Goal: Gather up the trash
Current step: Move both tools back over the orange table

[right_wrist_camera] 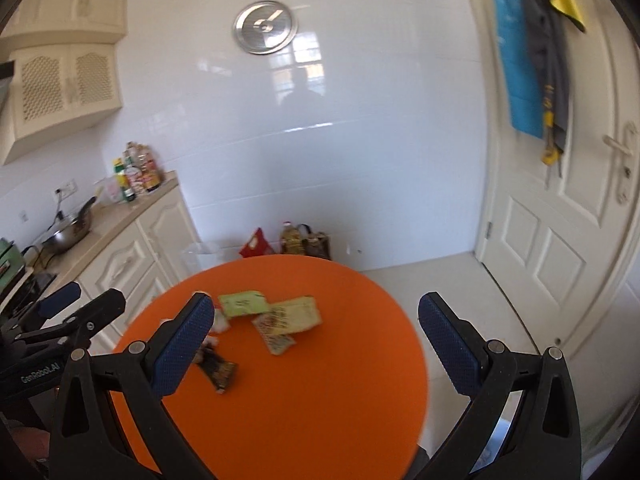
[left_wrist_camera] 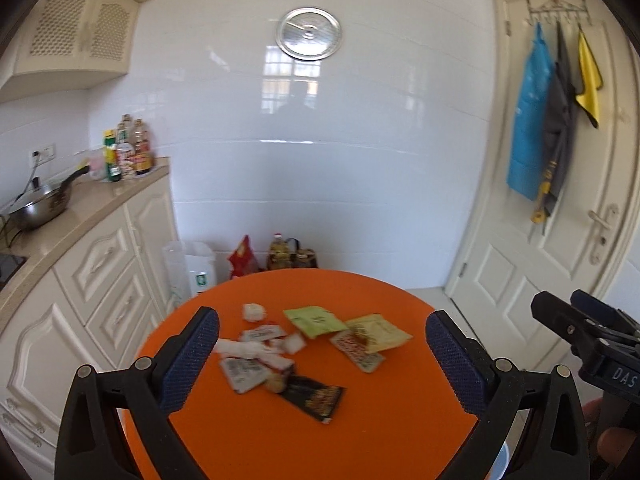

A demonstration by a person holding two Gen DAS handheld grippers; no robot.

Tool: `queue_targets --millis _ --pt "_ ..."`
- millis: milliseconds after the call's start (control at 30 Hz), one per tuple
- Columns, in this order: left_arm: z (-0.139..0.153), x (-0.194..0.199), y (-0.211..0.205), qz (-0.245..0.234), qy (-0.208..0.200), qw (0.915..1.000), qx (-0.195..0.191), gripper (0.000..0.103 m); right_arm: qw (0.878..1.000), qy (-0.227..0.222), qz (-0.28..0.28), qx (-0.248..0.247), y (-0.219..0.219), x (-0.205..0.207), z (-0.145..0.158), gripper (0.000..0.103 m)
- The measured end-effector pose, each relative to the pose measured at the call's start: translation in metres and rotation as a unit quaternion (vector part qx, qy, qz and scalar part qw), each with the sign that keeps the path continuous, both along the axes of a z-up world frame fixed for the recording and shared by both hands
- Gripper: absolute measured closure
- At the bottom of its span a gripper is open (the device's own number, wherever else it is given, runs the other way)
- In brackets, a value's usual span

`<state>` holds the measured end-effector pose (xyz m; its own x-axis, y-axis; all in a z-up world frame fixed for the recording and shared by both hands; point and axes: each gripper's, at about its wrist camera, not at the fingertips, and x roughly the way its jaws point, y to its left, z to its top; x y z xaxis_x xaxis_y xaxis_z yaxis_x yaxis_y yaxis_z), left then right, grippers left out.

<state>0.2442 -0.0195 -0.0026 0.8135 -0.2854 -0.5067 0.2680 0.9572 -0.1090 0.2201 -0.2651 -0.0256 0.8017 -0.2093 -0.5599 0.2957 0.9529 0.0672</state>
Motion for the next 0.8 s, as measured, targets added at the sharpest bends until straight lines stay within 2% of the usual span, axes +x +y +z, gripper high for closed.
queue_targets --millis 233,567,667,800 --pt "-0.002 -0.029 0.045 0.054 -0.008 0.9985 -0.009 0.001 0.998 -0.017 0.051 -0.019 0.057 0.016 0.008 0.000" --pt "-0.017 -0.052 0.097 0.075 -0.008 0.9967 -0.028 0.001 0.996 -0.027 0.072 -0.047 0.090 0.023 0.009 0.000" --pt "-0.027 -0.044 0.101 0.075 -0.003 0.9969 -0.025 0.001 0.995 -0.006 0.084 -0.048 0.092 0.033 0.000 0.000" --pt "-0.041 -0.021 0.098 0.074 0.020 0.9967 -0.026 0.001 0.994 0.040 0.093 -0.037 0.089 0.050 -0.028 0.000"
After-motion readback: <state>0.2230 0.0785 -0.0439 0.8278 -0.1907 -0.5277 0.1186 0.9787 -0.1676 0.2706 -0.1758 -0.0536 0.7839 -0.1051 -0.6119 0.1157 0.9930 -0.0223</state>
